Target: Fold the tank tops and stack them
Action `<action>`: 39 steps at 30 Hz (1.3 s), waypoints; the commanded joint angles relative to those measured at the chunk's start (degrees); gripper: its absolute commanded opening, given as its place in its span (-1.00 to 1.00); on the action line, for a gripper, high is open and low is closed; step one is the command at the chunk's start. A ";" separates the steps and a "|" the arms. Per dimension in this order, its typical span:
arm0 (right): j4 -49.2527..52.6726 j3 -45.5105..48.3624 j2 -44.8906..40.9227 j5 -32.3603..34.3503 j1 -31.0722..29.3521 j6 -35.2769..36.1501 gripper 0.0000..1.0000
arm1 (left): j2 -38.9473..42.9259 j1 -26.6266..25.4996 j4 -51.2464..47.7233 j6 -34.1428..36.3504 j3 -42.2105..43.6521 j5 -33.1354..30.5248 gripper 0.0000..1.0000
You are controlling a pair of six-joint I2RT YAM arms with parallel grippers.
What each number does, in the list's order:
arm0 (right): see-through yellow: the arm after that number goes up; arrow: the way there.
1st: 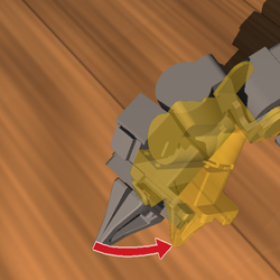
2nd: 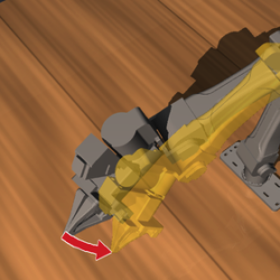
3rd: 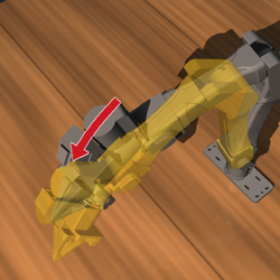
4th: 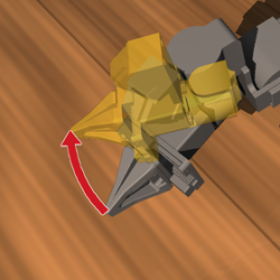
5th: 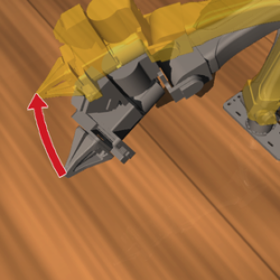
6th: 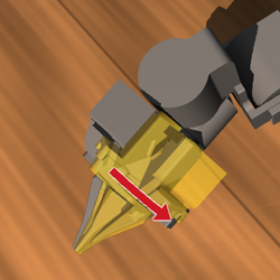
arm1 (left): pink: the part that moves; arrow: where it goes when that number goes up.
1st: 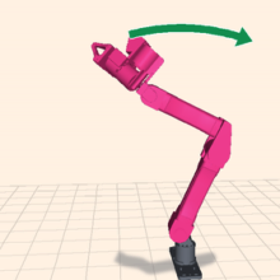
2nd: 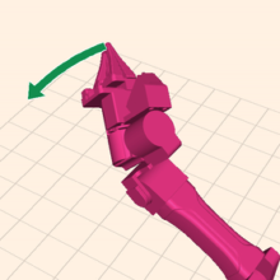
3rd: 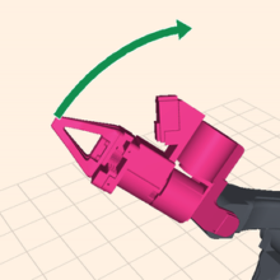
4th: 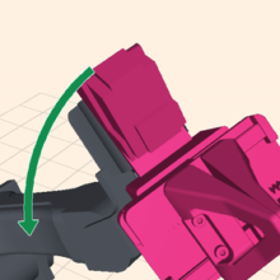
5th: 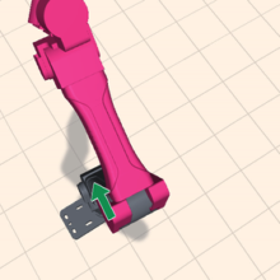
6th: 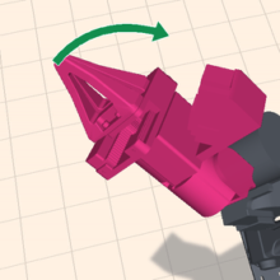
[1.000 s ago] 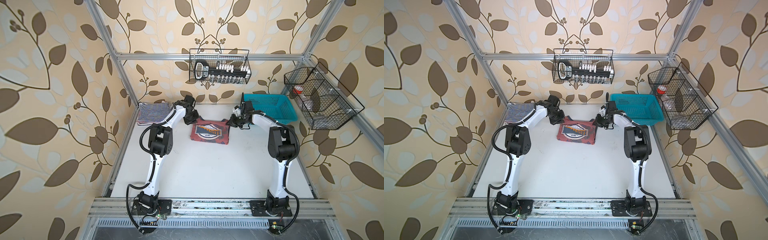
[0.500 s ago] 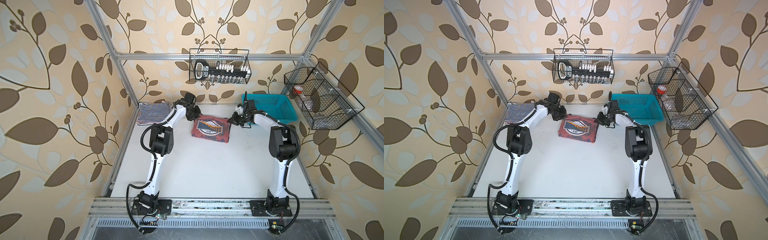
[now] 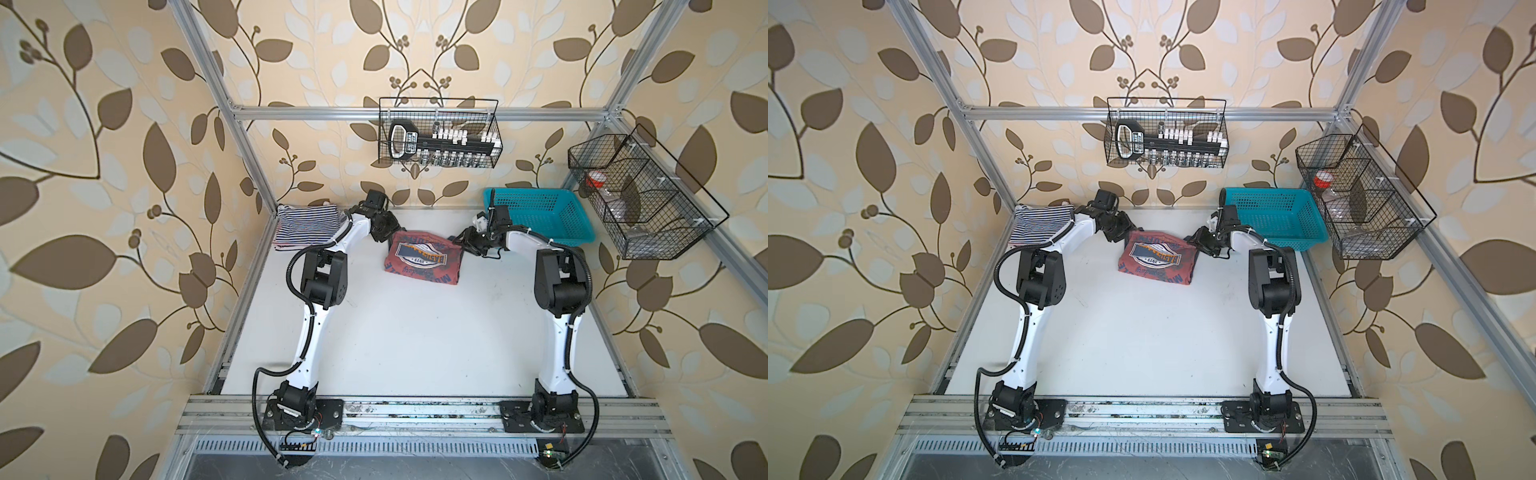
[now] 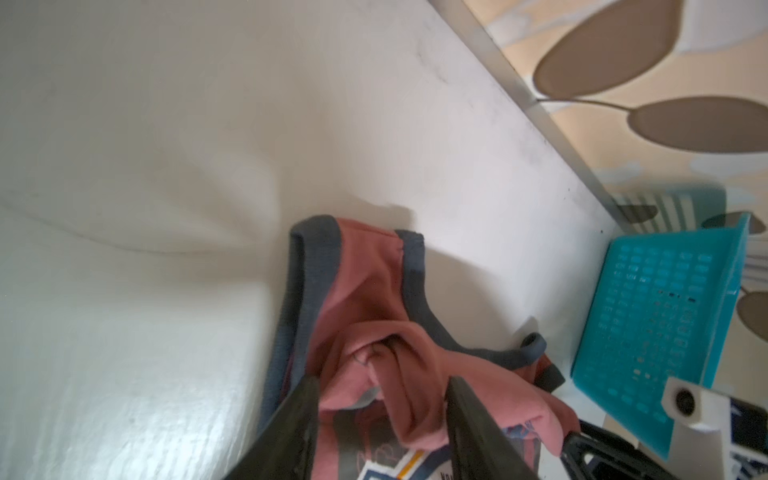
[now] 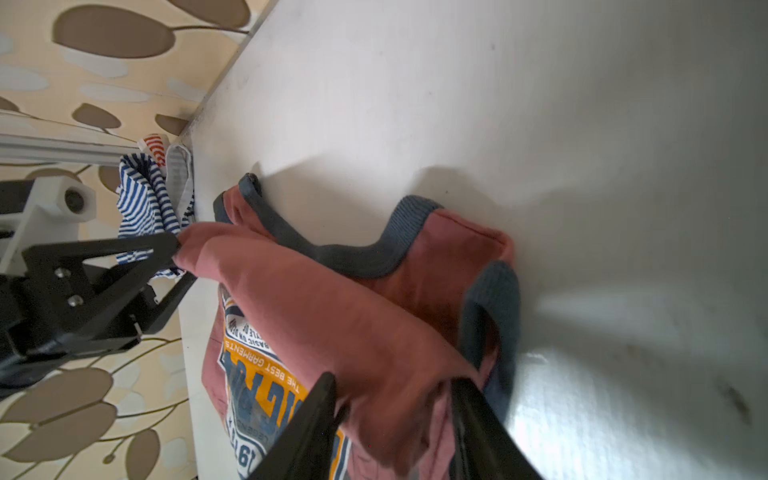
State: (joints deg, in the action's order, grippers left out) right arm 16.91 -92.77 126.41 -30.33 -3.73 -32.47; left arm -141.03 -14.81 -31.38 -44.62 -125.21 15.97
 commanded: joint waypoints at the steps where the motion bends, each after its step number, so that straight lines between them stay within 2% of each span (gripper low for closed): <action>1: -1.94 3.30 -6.23 1.04 0.19 0.20 -0.05 | 8.18 1.01 2.09 -0.03 2.10 -4.67 0.21; 4: -1.97 6.39 -10.84 2.51 -0.13 1.19 -0.02 | 12.99 0.93 3.12 0.48 6.02 -5.26 0.24; 6: -2.07 8.92 -13.90 3.51 -0.72 1.70 -0.01 | 16.51 0.38 5.28 0.15 11.98 -4.50 0.24; 10: -3.43 11.91 -16.75 3.07 -3.34 2.36 -0.06 | 20.18 -2.23 8.64 0.28 18.41 -2.35 0.11; 15: -3.07 9.50 -10.83 -1.14 -7.14 2.37 -0.22 | 15.91 -6.64 9.18 1.55 18.43 2.39 -0.02; 20: -1.89 9.84 -6.26 -2.31 -10.13 3.38 -0.25 | 12.10 -8.70 9.26 2.00 22.22 4.51 -0.04; 28: 1.14 20.44 -10.47 0.91 -12.49 7.20 -0.18 | 20.05 -10.04 11.52 1.06 42.80 2.23 0.02; 34: 4.19 29.16 -14.78 4.79 -13.69 10.50 -0.17 | 25.75 -13.37 10.45 -0.80 52.77 1.70 0.04; 39: 2.66 35.12 -19.76 3.14 -14.80 10.91 -0.15 | 32.44 -16.04 8.11 -1.66 55.76 -1.27 0.17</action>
State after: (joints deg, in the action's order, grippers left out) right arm 14.81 -61.41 107.68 -30.22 -18.24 -23.51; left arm -111.50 -30.11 -15.25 -45.41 -71.55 18.96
